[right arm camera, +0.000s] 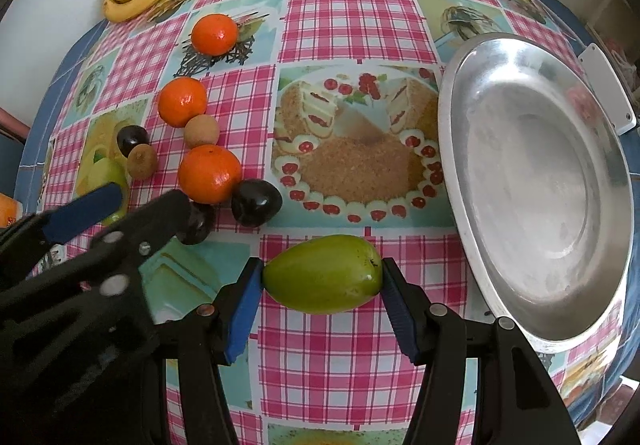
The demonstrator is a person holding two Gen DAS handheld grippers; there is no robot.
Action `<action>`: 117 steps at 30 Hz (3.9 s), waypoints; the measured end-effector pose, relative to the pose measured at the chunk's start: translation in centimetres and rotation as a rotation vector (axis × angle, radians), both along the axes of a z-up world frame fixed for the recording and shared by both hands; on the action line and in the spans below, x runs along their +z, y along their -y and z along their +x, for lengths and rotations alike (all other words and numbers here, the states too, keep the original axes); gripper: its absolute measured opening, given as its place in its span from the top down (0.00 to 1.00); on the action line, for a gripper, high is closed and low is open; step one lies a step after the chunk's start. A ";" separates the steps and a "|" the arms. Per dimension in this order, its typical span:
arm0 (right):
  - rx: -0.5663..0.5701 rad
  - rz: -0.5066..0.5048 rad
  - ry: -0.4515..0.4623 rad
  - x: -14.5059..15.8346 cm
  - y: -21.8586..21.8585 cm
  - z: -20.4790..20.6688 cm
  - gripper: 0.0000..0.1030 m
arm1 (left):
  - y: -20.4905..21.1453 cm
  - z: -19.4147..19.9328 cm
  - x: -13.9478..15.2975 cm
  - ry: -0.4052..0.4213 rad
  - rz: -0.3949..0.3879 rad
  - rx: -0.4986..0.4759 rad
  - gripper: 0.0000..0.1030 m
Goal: Organize fruits
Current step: 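Grasp a black cherry by its body with the left gripper while the right holds the mango, then carry the mango and the cherry over the steel bowl with both grippers, then open the right gripper to drop the mango while the left releases the cherry into the bowl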
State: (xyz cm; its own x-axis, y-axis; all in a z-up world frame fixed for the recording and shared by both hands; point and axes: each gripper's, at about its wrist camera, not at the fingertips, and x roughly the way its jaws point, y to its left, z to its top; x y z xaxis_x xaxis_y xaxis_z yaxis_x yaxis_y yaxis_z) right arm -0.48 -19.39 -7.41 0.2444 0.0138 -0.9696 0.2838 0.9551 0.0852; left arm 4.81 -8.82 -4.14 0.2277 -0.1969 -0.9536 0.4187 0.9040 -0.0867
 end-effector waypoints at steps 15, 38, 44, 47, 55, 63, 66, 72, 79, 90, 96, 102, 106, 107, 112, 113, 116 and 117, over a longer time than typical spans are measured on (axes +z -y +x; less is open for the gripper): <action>0.012 0.001 -0.005 -0.1 0.1 0.1 0.41 | 0.2 0.2 -1.5 -0.078 -0.072 -0.006 0.74; -0.094 0.003 0.150 5.0 3.1 -1.4 0.41 | -0.9 0.4 3.7 0.028 -0.164 0.037 0.75; -0.230 -0.046 0.139 5.3 7.1 -2.4 0.42 | 0.9 0.6 4.3 0.039 -0.155 0.012 0.75; -0.299 -0.074 0.130 5.5 9.0 -3.3 0.42 | 3.0 0.3 4.5 0.043 -0.148 -0.033 0.75; -0.447 -0.073 0.126 5.5 13.4 -5.5 0.41 | 10.4 -1.4 5.0 0.048 -0.152 -0.207 0.75; -0.549 -0.052 0.114 4.8 15.9 -6.9 0.41 | 15.3 -2.5 2.8 0.039 -0.112 -0.302 0.75; -0.569 -0.058 0.104 4.5 16.4 -7.2 0.41 | 16.1 -2.5 1.4 0.013 -0.107 -0.309 0.75; -0.578 -0.067 0.089 4.0 16.6 -7.1 0.41 | 17.0 -2.5 -0.3 -0.017 -0.113 -0.305 0.74; -0.576 -0.070 0.085 3.8 16.7 -7.0 0.42 | 17.0 -2.1 -0.6 -0.017 -0.116 -0.291 0.75; -0.531 -0.051 0.047 3.0 16.4 -5.5 0.42 | 14.5 -0.1 -0.2 -0.013 -0.095 -0.207 0.74; -0.519 -0.034 0.046 2.8 16.3 -5.3 0.42 | 14.1 0.4 -0.2 -0.029 -0.095 -0.192 0.74; -0.520 -0.039 0.089 3.8 16.0 -5.7 0.39 | 14.1 0.1 0.3 -0.047 -0.119 -0.208 0.52; -0.528 -0.044 0.125 4.7 16.0 -6.0 0.36 | 14.2 -0.4 1.5 -0.018 -0.126 -0.226 0.46; -0.529 -0.044 0.128 4.8 16.0 -6.0 0.36 | 14.1 -0.4 2.0 -0.013 -0.137 -0.226 0.46; -0.534 -0.045 0.139 5.0 15.9 -6.3 0.36 | 12.8 -0.2 3.6 0.045 -0.111 -0.183 0.39; -0.535 -0.044 0.138 5.0 15.8 -6.3 0.36 | 12.3 -0.1 3.7 0.057 -0.079 -0.157 0.39; -0.526 -0.037 0.126 4.9 15.8 -6.4 0.36 | 10.4 0.9 3.5 0.063 -0.017 -0.073 0.37; -0.519 -0.037 0.121 4.7 15.7 -6.1 0.36 | 9.7 1.2 3.3 0.067 -0.005 -0.050 0.37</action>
State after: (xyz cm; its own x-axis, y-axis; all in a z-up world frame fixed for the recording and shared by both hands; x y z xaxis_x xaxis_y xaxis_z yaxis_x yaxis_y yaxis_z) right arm -6.55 -35.13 -2.71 0.3197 -0.1724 -0.9317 0.7101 0.6946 0.1151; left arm 5.96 -18.52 -0.85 0.2804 -0.2146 -0.9356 0.4682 0.8814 -0.0618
